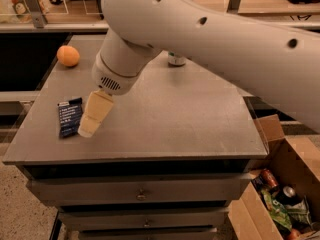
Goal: Move rxbar blueberry near orange
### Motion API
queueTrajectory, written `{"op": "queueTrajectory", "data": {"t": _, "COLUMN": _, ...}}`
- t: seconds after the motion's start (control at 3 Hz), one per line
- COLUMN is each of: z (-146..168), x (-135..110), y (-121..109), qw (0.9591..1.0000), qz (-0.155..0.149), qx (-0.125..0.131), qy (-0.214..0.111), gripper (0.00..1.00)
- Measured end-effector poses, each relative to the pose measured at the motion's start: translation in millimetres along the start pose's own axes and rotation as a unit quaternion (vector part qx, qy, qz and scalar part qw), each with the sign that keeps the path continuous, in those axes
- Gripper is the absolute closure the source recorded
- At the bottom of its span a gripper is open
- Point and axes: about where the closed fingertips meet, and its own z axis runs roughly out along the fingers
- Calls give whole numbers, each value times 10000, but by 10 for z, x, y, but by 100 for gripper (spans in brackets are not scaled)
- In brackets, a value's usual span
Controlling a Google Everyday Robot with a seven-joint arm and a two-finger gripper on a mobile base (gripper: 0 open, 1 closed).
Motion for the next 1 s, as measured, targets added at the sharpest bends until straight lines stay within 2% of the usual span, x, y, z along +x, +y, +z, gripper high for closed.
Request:
{"op": "queueTrajectory", "data": {"t": 0.67, "z": 445, "x": -248, "y": -74, "qw": 9988, "qz": 188, "qx": -277, "qy": -363, "gripper": 0}}
{"op": "queueTrajectory", "data": {"t": 1.0, "z": 909, "x": -465, "y": -41, "qw": 9972, "qz": 199, "qx": -449, "qy": -556, "gripper": 0}}
